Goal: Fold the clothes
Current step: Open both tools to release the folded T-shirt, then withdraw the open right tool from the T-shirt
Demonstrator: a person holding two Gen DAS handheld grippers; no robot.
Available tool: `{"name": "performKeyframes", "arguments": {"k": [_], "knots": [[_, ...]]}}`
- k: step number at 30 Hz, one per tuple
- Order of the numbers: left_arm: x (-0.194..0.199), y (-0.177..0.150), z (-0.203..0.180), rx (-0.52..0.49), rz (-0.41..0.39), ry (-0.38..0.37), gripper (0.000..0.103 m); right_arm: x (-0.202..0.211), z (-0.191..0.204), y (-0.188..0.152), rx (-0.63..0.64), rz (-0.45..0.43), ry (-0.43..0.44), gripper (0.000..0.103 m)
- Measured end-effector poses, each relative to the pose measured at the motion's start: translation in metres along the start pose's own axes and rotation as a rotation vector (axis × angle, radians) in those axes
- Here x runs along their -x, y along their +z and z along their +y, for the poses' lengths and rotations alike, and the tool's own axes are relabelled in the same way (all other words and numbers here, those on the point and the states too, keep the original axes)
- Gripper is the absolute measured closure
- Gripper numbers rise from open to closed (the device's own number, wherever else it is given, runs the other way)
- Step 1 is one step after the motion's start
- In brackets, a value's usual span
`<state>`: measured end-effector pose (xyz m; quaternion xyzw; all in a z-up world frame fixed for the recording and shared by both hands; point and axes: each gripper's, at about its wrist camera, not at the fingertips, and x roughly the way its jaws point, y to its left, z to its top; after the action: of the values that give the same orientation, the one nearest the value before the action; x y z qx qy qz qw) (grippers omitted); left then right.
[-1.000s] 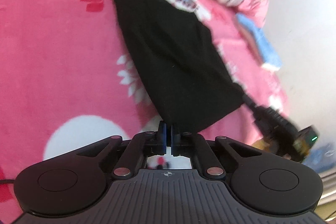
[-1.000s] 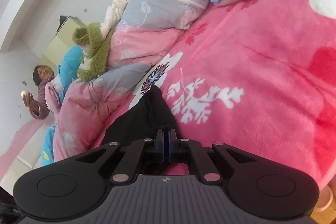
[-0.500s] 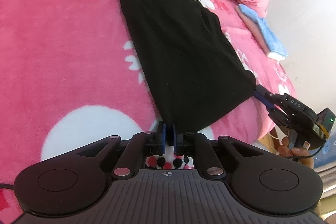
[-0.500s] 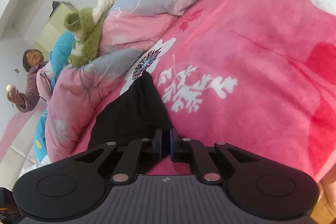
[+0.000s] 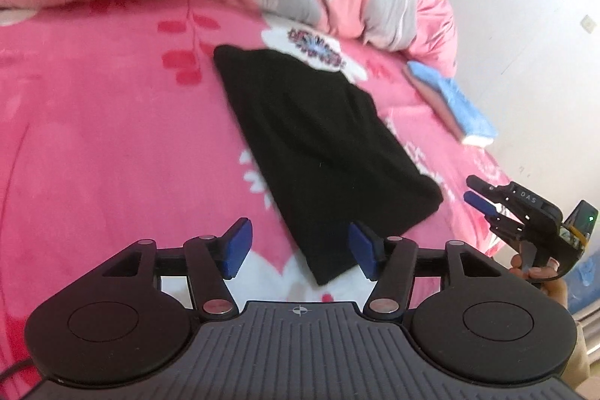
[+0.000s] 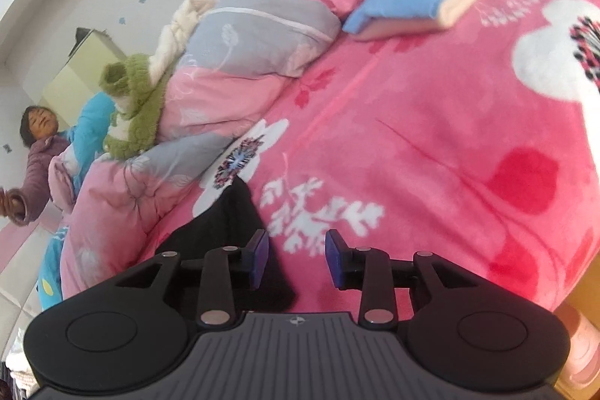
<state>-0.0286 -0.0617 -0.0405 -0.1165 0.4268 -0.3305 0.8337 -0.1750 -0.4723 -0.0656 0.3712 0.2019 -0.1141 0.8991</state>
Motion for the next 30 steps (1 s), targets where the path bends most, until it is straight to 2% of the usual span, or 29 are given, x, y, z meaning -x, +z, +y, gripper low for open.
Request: {"name": "performKeyframes", "arguments": {"k": [8, 12, 17, 21, 27, 30], "knots": [[-0.032, 0.009, -0.008, -0.057, -0.012, -0.015, 0.046, -0.013, 0.044, 0.015, 0.107, 0.008, 0.058, 0.067], [-0.054, 0.005, -0.01, -0.11, 0.01, 0.004, 0.046, -0.036, 0.064, 0.03, 0.141, 0.062, 0.102, 0.067], [-0.061, 0.0, -0.004, -0.13, 0.03, 0.003, 0.046, -0.084, 0.085, 0.049, 0.239, 0.175, 0.129, 0.067], [-0.06, -0.001, -0.001, -0.141, 0.036, -0.012, 0.046, -0.136, 0.1, 0.058, 0.326, 0.265, 0.111, 0.067], [-0.06, -0.001, 0.001, -0.151, 0.044, -0.033, 0.046, -0.205, 0.098, 0.061, 0.389, 0.378, 0.04, 0.067], [-0.059, -0.001, 0.004, -0.147, 0.043, -0.047, 0.046, -0.223, 0.094, 0.062, 0.391, 0.408, 0.046, 0.067]]}}
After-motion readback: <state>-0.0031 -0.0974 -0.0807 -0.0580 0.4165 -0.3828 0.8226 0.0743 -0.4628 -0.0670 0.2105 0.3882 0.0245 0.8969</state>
